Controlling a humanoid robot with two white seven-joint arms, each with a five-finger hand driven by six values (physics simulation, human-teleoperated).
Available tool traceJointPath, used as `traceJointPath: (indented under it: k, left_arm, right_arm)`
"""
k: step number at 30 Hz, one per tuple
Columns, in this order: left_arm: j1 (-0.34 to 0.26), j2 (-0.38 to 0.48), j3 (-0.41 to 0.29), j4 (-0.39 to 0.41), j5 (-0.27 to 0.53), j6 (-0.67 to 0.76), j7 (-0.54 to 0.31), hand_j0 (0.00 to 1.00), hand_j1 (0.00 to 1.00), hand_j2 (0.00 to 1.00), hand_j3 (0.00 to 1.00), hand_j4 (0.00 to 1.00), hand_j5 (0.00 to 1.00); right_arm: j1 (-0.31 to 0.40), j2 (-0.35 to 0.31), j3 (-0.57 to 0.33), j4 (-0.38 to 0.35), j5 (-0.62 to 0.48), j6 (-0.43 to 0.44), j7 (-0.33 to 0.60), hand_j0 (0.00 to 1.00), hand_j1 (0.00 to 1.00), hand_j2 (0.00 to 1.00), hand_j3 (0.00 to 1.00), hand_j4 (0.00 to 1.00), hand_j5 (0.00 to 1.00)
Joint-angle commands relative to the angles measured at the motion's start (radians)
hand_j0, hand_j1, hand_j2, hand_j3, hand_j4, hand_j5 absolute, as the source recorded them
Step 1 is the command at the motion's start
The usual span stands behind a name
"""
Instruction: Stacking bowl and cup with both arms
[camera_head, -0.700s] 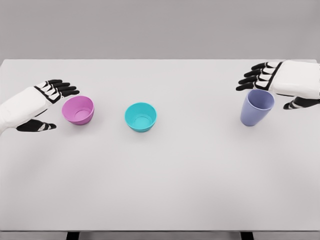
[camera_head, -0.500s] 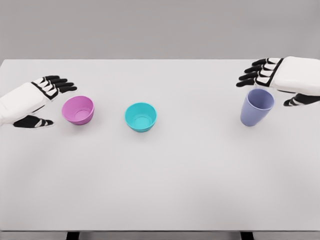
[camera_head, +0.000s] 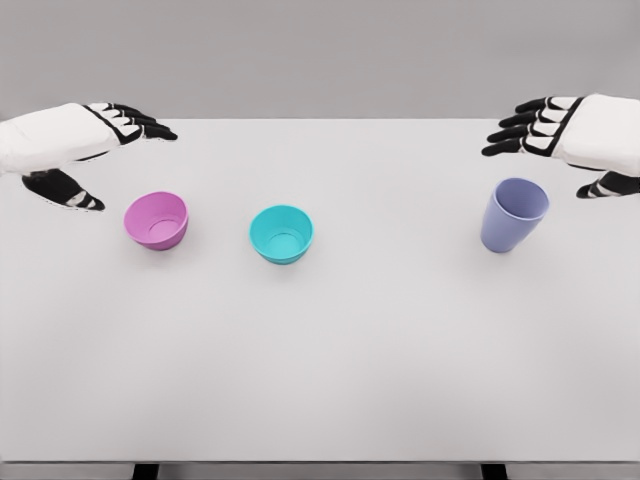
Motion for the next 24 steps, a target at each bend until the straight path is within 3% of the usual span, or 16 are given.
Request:
traceJointPath:
  k: [1, 2, 4, 8, 10, 13, 15, 22, 24]
  left_arm:
    - [-0.015, -0.001, -0.219, -0.002, 0.059, 0.192, -0.005, 1.00, 1.00, 1.00, 1.00, 1.00, 1.00]
    - [-0.077, 0.003, -0.308, -0.001, 0.101, 0.272, -0.005, 1.00, 1.00, 1.00, 1.00, 1.00, 1.00]
    - [-0.129, 0.006, -0.375, -0.002, 0.138, 0.378, -0.005, 1.00, 1.00, 1.00, 1.00, 1.00, 1.00]
    - [-0.131, 0.009, -0.386, -0.002, 0.133, 0.374, -0.005, 1.00, 1.00, 1.00, 1.00, 1.00, 1.00]
    - [-0.131, 0.009, -0.388, -0.002, 0.127, 0.375, -0.005, 1.00, 1.00, 1.00, 1.00, 1.00, 1.00]
    - [-0.131, 0.009, -0.391, -0.002, 0.095, 0.375, -0.005, 1.00, 1.00, 1.00, 1.00, 1.00, 1.00]
    - [-0.132, 0.006, -0.391, -0.002, 0.056, 0.374, -0.005, 1.00, 1.00, 1.00, 1.00, 1.00, 1.00]
    - [-0.132, -0.054, -0.392, -0.001, -0.166, 0.371, -0.005, 1.00, 1.00, 1.00, 1.00, 1.00, 1.00]
    - [-0.132, -0.060, -0.392, -0.001, -0.177, 0.369, -0.005, 1.00, 1.00, 1.00, 1.00, 1.00, 1.00]
  right_arm:
    - [0.000, 0.007, 0.004, 0.000, -0.004, 0.003, -0.001, 1.00, 1.00, 1.00, 1.00, 1.00, 1.00]
    - [-0.002, 0.015, 0.004, 0.000, -0.004, 0.003, -0.001, 1.00, 1.00, 1.00, 1.00, 1.00, 1.00]
    - [0.003, 0.070, 0.008, 0.000, -0.004, 0.003, -0.001, 1.00, 1.00, 1.00, 1.00, 1.00, 1.00]
    - [0.008, 0.124, 0.024, 0.002, -0.003, 0.003, -0.001, 1.00, 1.00, 1.00, 1.00, 1.00, 1.00]
    - [0.009, 0.197, 0.019, 0.003, 0.000, 0.003, -0.001, 1.00, 1.00, 1.00, 1.00, 1.00, 1.00]
    - [0.003, 0.187, 0.014, 0.006, 0.005, 0.003, -0.001, 1.00, 1.00, 1.00, 1.00, 1.00, 1.00]
    - [0.014, 0.142, 0.011, 0.008, 0.005, 0.003, -0.001, 1.00, 1.00, 1.00, 1.00, 1.00, 1.00]
    - [0.014, 0.142, 0.011, 0.009, 0.006, 0.003, -0.001, 1.00, 1.00, 1.00, 1.00, 1.00, 1.00]
    - [0.014, 0.142, 0.011, 0.012, 0.006, 0.003, -0.001, 1.00, 1.00, 1.00, 1.00, 1.00, 1.00]
